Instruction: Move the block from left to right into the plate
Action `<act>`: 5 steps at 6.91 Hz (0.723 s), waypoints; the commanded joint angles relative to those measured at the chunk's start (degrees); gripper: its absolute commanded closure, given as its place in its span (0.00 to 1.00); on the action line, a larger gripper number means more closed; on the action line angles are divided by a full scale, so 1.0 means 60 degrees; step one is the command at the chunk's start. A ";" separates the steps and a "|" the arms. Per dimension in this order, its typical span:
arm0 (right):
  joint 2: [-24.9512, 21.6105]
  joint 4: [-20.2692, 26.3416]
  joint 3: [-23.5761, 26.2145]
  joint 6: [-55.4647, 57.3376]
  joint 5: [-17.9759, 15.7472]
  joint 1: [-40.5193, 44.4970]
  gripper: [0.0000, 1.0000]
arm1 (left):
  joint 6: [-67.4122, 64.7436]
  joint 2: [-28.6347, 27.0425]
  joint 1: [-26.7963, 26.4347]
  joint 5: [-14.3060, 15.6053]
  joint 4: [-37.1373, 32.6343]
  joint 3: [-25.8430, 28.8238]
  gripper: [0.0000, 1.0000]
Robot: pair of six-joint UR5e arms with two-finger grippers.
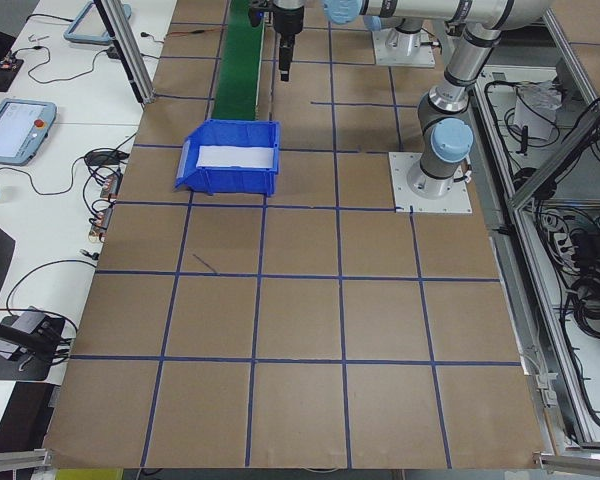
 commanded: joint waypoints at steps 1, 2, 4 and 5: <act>-0.0274 0.1869 -0.1026 0.1919 -0.0171 0.1603 0.00 | 0.0152 0.0006 0.0051 0.0002 -0.0114 0.0063 0.00; -0.0579 0.2590 -0.1305 0.2943 -0.0142 0.2947 0.00 | 0.0152 0.0006 0.0051 0.0002 -0.0041 -0.0009 0.00; -0.0875 0.4234 -0.2340 0.6009 0.0440 0.6092 0.00 | 0.0152 0.0006 0.0065 -0.0071 -0.0026 -0.0068 0.00; -0.0846 0.5151 -0.2986 0.7668 0.0632 0.7792 0.00 | 0.0152 -0.0009 0.0051 -0.0100 -0.0026 -0.0082 0.00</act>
